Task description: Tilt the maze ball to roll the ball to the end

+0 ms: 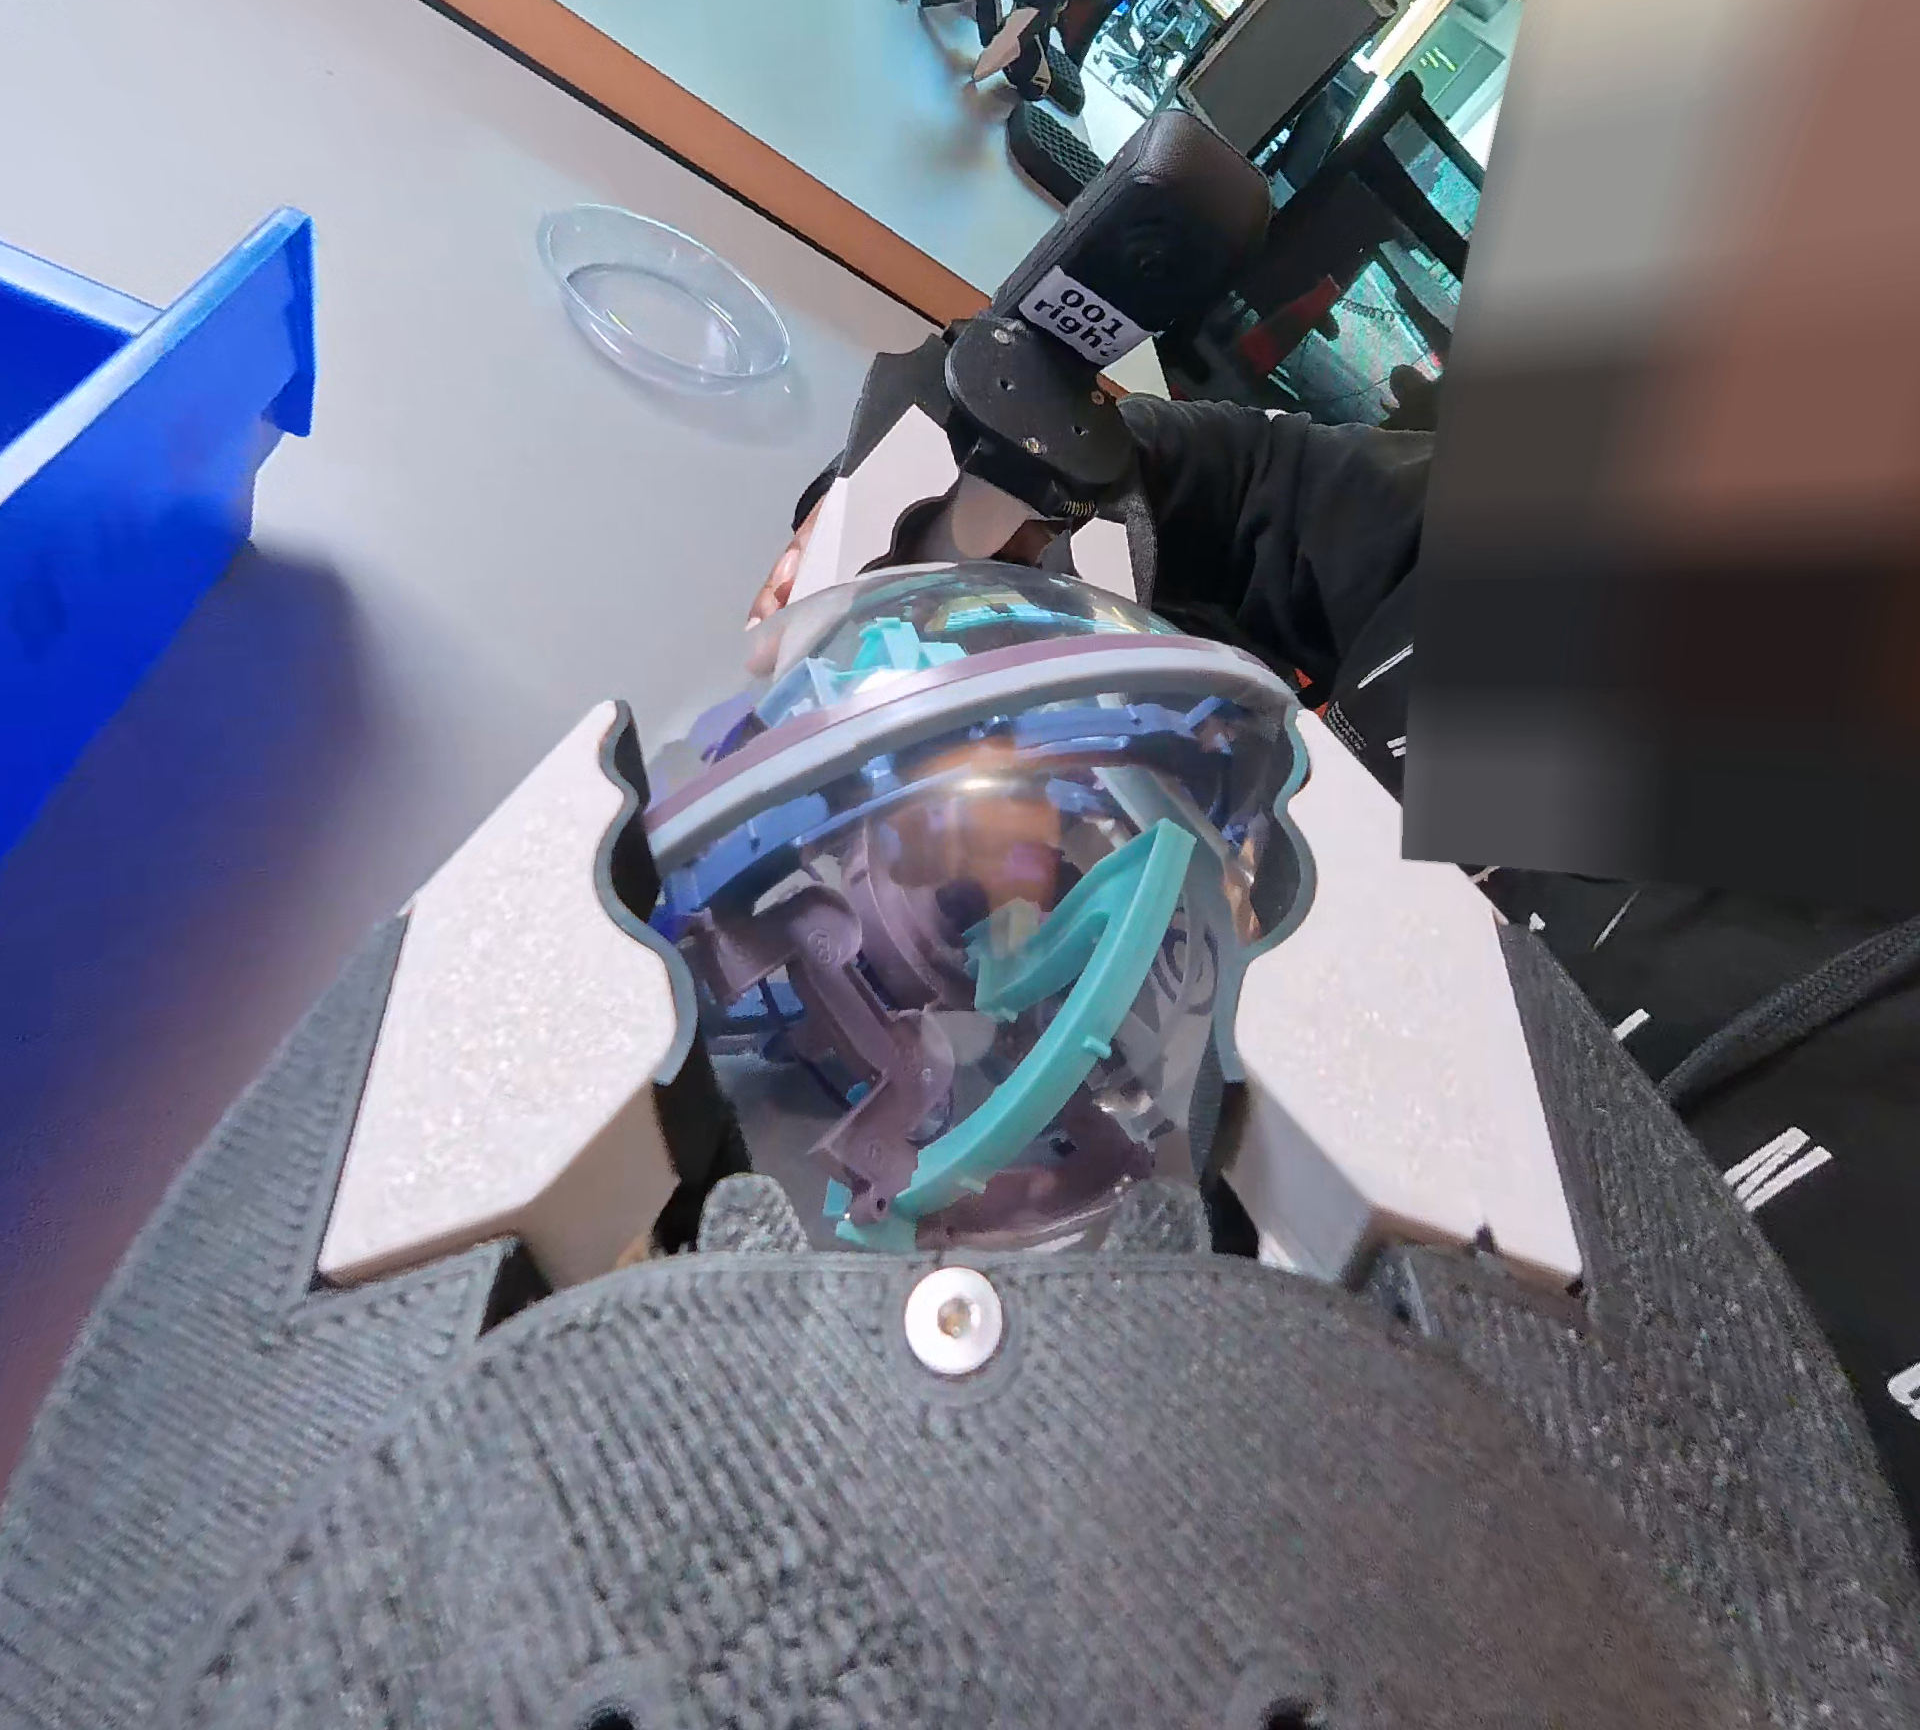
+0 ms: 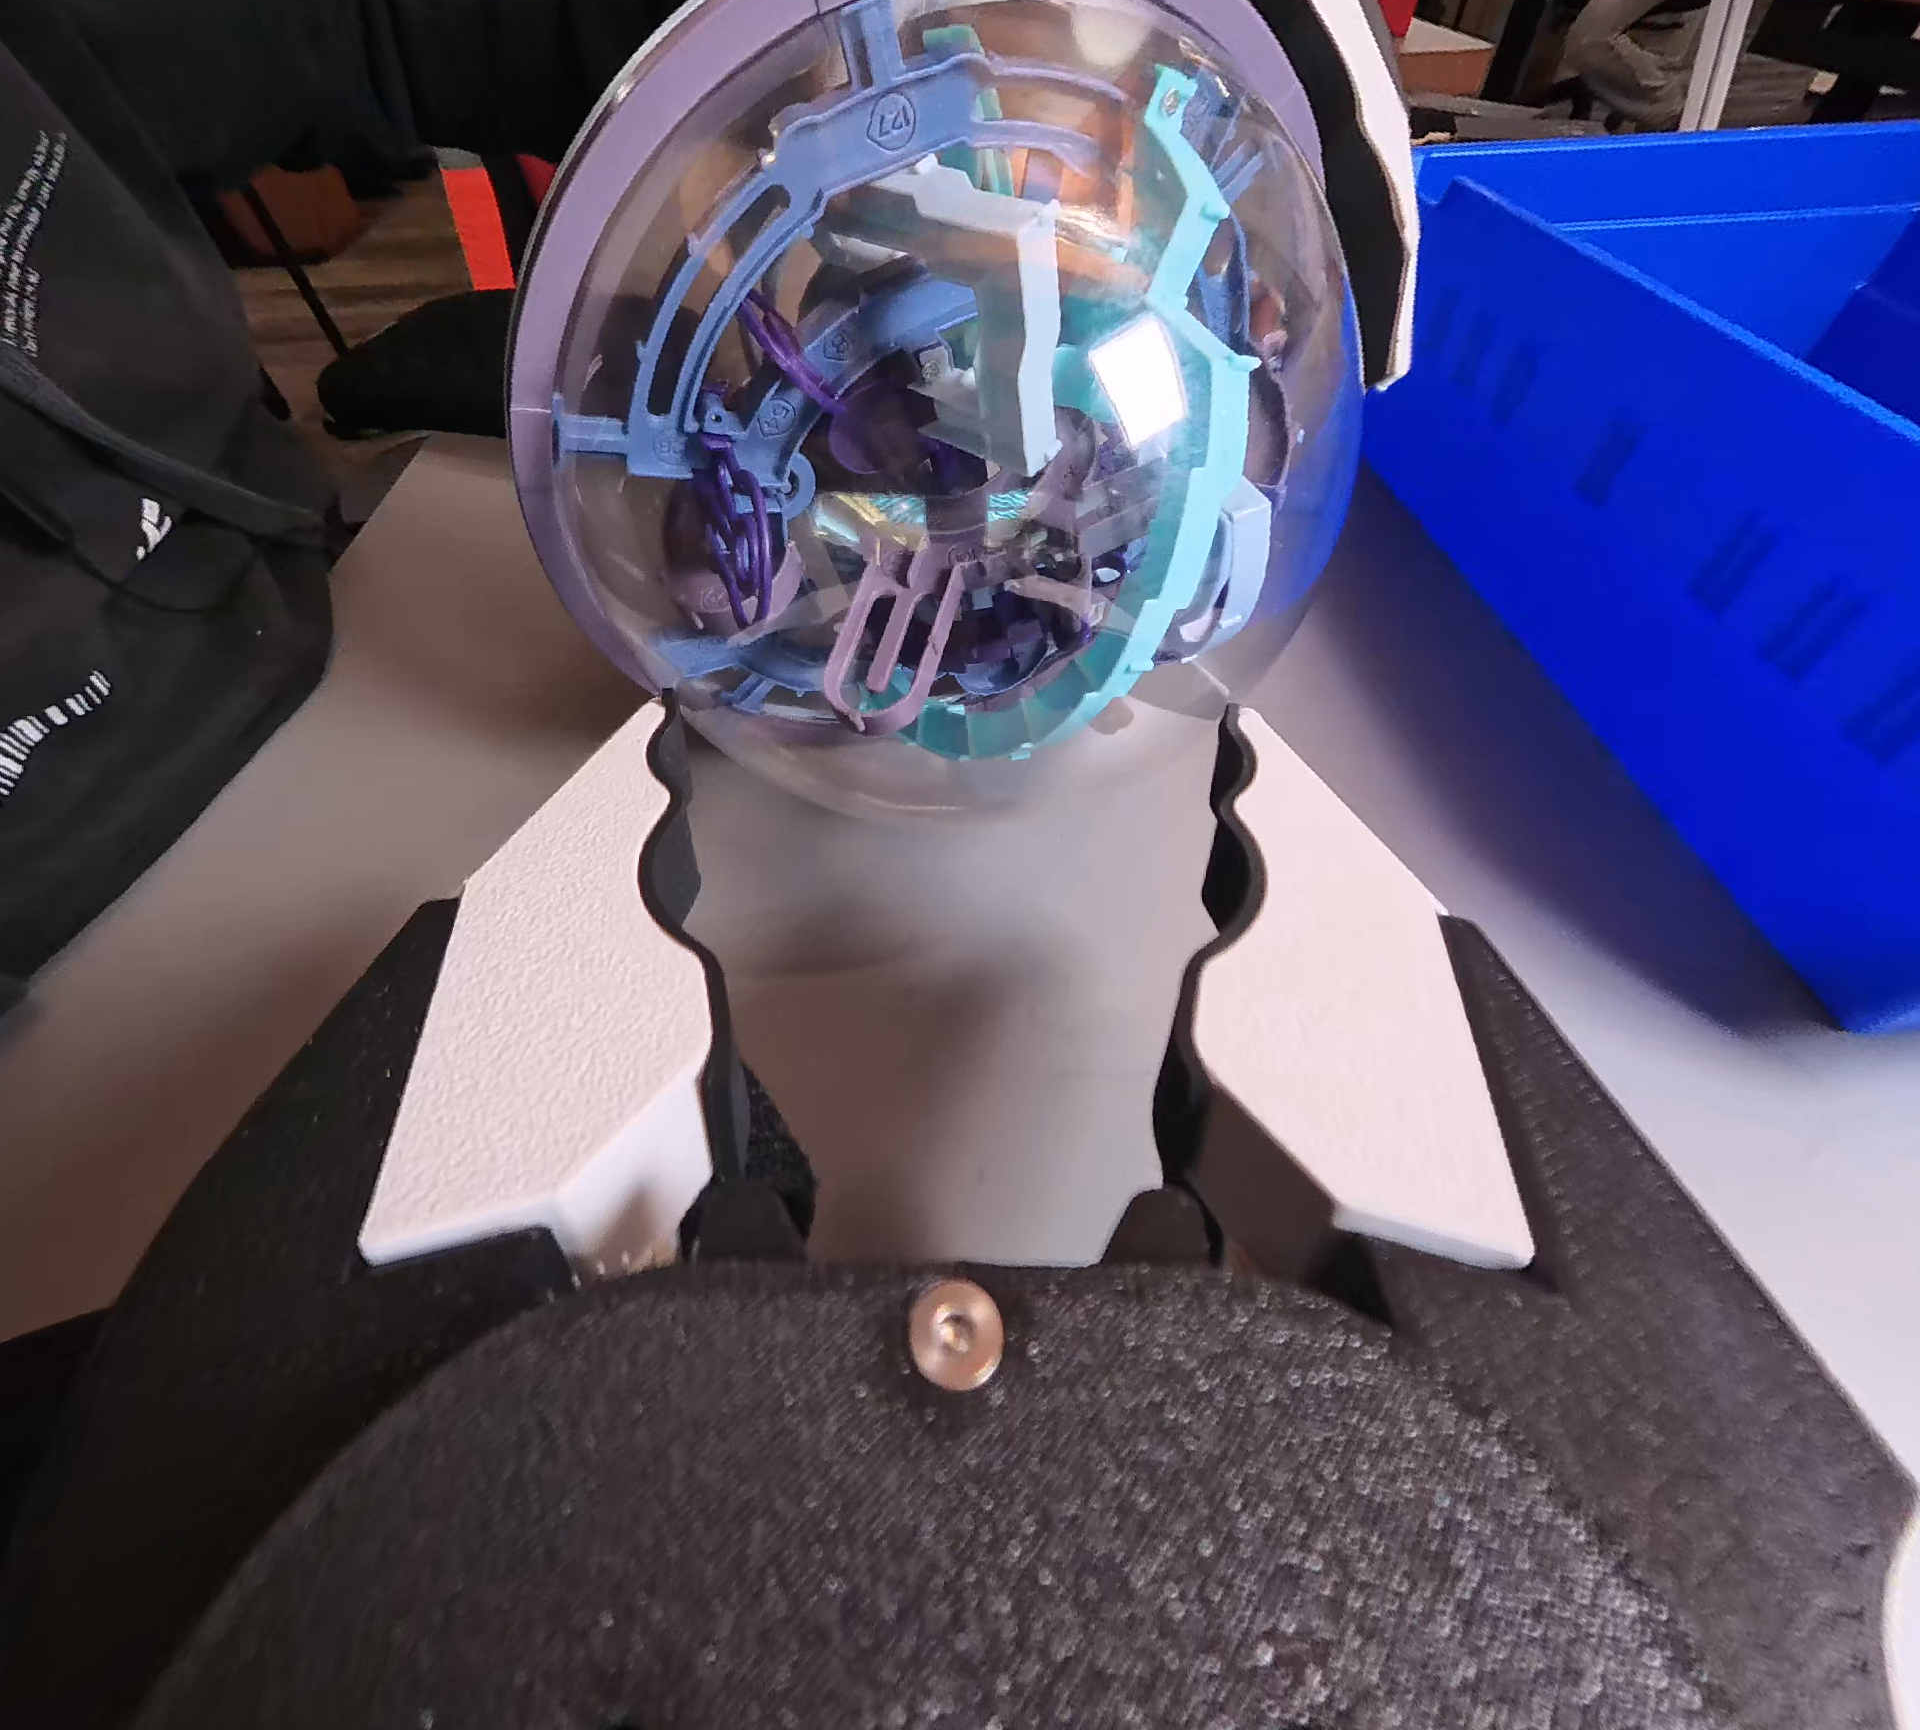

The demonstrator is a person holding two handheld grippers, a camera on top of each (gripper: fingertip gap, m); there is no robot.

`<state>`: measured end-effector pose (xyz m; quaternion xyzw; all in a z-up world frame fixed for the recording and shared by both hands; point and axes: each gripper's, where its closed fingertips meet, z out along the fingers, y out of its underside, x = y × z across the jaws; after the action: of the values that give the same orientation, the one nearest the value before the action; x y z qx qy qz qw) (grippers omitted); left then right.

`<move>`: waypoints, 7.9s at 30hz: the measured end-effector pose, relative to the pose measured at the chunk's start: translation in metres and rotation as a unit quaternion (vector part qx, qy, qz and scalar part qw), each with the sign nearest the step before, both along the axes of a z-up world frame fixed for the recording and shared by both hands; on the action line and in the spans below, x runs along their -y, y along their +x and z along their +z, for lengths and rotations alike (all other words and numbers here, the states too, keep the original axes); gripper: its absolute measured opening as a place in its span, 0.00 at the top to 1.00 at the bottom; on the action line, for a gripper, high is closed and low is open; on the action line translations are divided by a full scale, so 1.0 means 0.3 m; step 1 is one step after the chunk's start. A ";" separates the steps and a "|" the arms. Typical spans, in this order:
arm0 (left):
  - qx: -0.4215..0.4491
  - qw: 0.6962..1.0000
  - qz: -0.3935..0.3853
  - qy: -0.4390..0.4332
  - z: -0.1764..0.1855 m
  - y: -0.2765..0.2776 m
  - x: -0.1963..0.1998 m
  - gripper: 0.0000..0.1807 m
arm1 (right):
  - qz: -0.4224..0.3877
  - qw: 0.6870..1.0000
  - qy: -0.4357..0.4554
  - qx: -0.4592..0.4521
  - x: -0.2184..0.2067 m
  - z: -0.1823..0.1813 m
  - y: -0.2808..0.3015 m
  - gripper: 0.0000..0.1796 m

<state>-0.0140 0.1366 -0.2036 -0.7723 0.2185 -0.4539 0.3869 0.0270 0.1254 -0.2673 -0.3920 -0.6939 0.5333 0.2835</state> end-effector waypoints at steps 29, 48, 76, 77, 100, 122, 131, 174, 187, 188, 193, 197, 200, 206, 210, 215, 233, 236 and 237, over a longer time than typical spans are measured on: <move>-0.016 0.995 -0.016 0.097 0.015 0.024 0.084 0.33 | 0.013 0.999 0.042 -0.011 0.046 -0.014 0.007 0.45; -0.099 0.977 -0.005 0.191 -0.029 0.053 0.123 0.15 | -0.015 0.998 0.058 0.029 0.017 -0.026 0.013 0.48; -0.173 0.933 0.189 0.252 -0.042 0.011 0.176 0.18 | -0.223 0.957 0.185 0.023 0.176 0.163 0.071 0.97; -0.176 0.934 0.188 0.249 -0.050 0.006 0.175 0.18 | -0.223 0.956 0.189 0.023 0.174 0.164 0.068 0.97; -0.130 0.962 0.147 0.191 -0.131 -0.052 0.139 0.19 | -0.163 0.977 0.107 0.084 0.070 0.222 0.005 0.97; -0.050 0.988 0.094 0.113 -0.190 -0.055 0.153 0.19 | -0.100 0.962 0.037 0.250 0.056 0.300 -0.083 0.97; -0.006 0.993 0.095 0.076 -0.203 -0.075 0.151 0.19 | -0.084 0.956 0.019 0.282 0.037 0.313 -0.149 0.97; -0.124 0.957 0.077 0.251 -0.075 -0.227 0.097 0.12 | -0.034 0.960 0.053 0.274 0.021 0.314 -0.368 0.97; -0.145 0.959 0.056 0.235 -0.147 -0.221 0.111 0.16 | -0.043 0.963 0.110 0.243 0.035 0.308 -0.446 0.96; -0.146 0.959 0.060 0.235 -0.149 -0.225 0.111 0.16 | -0.048 0.965 0.112 0.230 0.031 0.314 -0.443 0.95; -0.162 0.958 0.075 0.226 -0.173 -0.240 0.111 0.20 | -0.056 0.986 0.082 0.137 -0.005 0.348 -0.348 0.85; -0.163 0.956 0.071 0.233 -0.184 -0.234 0.116 0.24 | -0.089 0.993 0.041 0.070 -0.112 0.290 -0.239 0.76; -0.161 0.955 0.074 0.237 -0.177 -0.226 0.110 0.27 | -0.097 0.993 -0.043 0.043 -0.161 0.233 -0.188 0.74; -0.191 0.944 0.081 0.257 -0.198 -0.240 0.102 0.32 | -0.070 0.998 -0.003 -0.005 -0.088 0.245 -0.183 0.79; -0.201 0.939 0.066 0.272 -0.211 -0.249 0.125 0.32 | -0.058 0.998 0.032 -0.009 -0.046 0.254 -0.185 0.82; -0.199 0.931 0.050 0.304 -0.224 -0.248 0.159 0.36 | -0.044 0.998 0.028 -0.018 -0.011 0.262 -0.174 0.81; -0.050 0.953 0.045 0.295 -0.028 -0.280 0.286 0.93 | -0.023 0.995 0.088 -0.040 0.104 0.282 -0.170 0.85; -0.075 0.952 0.034 0.293 -0.065 -0.270 0.304 0.94 | -0.017 0.995 0.084 -0.047 0.127 0.292 -0.165 0.84; -0.079 0.951 0.031 0.297 -0.074 -0.264 0.312 0.94 | -0.015 0.996 0.081 -0.046 0.134 0.293 -0.161 0.83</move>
<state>-0.0933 0.0428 -0.2259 -0.6625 0.3490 -0.2939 0.5941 -0.0214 0.0853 -0.1795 -0.3533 -0.7151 0.4886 0.3537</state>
